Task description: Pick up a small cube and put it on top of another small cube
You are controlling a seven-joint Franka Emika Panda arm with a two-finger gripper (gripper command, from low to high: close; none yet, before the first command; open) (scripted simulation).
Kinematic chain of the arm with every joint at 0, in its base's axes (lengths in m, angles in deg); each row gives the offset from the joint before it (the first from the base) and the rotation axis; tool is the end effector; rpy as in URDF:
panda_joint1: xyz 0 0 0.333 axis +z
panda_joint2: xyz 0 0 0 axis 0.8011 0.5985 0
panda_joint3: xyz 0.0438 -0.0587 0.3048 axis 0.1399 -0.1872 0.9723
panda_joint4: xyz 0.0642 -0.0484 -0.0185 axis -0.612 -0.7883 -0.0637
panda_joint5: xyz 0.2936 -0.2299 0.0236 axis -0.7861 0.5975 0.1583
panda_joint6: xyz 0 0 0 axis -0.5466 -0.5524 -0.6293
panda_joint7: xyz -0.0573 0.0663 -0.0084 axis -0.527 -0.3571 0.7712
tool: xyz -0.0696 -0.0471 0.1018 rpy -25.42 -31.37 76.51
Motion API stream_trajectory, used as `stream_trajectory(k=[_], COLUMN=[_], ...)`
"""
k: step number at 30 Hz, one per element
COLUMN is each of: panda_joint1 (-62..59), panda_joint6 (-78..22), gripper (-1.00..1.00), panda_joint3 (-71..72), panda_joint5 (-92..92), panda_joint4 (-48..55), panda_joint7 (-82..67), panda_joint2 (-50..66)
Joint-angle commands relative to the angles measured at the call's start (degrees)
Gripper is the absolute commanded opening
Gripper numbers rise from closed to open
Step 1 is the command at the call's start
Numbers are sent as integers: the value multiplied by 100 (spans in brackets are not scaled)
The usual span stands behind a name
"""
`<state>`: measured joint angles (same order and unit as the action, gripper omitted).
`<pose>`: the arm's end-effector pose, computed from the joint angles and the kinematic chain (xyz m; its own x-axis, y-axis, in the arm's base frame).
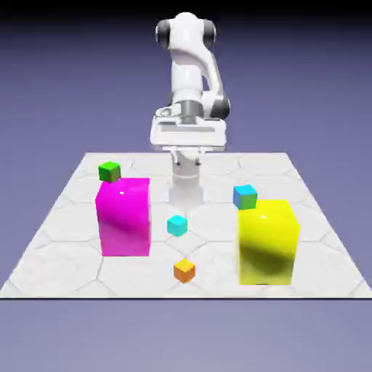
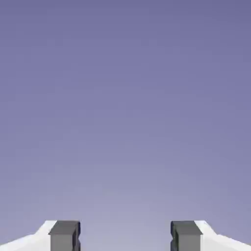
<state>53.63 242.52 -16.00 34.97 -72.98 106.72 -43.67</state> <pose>0.4032 0.0003 0.4426 0.5340 -0.6945 0.4822 -0.5096 -0.7195 -0.4719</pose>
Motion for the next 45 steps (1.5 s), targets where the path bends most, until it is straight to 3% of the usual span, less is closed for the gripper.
stream_trajectory(k=[1,31,36,37,41,45], panda_joint1=[-24,-741,-618,-618,-730,-550], panda_joint6=[-220,-6754,-5933,-5933,-6680,-6608], gripper=[0,0,0,-100,-100,-100], panda_joint3=[-15,-449,-302,-302,-436,-306], panda_joint5=[-77,-2378,-2623,-2623,-2400,-1673], panda_joint4=[158,4871,4416,4416,4830,4102], panda_joint7=[62,1908,1711,1711,1891,1430], panda_joint2=[208,6397,6768,6768,6431,5787])
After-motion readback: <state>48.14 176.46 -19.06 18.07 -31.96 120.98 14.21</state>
